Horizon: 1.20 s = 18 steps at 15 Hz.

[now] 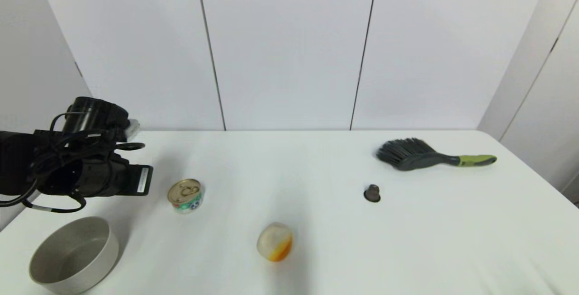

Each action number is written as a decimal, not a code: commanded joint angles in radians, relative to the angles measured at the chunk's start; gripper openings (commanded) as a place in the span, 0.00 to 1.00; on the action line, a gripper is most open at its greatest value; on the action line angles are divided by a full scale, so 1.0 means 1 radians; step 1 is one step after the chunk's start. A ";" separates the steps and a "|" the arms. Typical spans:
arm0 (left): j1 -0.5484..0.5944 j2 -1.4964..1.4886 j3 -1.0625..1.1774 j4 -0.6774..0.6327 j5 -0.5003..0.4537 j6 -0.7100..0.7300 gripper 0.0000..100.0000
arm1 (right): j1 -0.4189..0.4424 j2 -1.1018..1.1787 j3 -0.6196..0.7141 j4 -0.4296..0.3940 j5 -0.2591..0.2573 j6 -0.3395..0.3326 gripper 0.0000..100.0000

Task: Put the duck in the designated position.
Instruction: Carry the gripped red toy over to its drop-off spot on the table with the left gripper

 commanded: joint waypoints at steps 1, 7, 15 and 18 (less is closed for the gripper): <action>0.004 0.056 0.000 0.001 0.000 -0.001 0.00 | 0.000 0.001 0.009 0.000 0.000 0.000 1.00; 0.016 0.094 -0.002 -0.036 0.000 0.003 0.00 | 0.000 0.001 0.009 0.000 0.000 0.000 1.00; 0.018 0.065 -0.037 -0.099 0.000 0.108 1.00 | 0.000 0.001 0.009 0.000 0.000 0.000 1.00; 0.015 -0.091 -0.108 -0.103 0.002 0.260 1.00 | 0.000 0.001 0.009 0.000 0.000 0.000 1.00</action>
